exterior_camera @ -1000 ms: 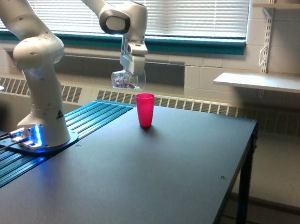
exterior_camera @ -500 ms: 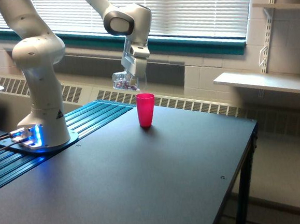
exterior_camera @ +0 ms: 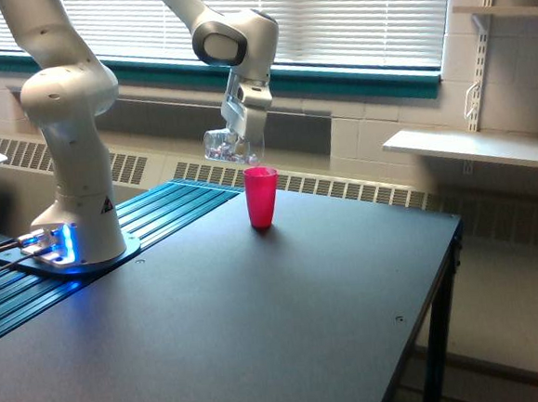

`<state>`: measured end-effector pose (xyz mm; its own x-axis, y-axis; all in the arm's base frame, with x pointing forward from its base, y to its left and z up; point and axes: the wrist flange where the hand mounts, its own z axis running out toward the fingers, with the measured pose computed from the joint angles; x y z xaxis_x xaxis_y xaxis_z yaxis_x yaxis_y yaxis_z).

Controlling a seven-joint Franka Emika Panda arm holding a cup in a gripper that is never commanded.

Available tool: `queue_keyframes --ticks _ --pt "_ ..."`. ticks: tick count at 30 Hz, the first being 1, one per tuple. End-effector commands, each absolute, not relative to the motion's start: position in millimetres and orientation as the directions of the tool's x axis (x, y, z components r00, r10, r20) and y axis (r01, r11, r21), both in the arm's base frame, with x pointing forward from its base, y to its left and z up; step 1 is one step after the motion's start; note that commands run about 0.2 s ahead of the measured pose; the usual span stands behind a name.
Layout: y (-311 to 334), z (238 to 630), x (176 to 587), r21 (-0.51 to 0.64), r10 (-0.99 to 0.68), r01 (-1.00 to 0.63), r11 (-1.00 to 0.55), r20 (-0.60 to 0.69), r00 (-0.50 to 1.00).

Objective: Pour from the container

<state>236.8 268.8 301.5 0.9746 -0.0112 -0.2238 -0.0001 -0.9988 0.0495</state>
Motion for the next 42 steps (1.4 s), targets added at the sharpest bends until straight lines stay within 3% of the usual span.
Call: queue_keyframes --ticks 1,42 --pt "265.6 298.8 239.0 0.047 -0.027 -0.016 -0.999 -0.246 0.969" --pt "267.5 294.7 252.8 0.051 -0.103 -0.091 -0.995 -0.339 0.935"
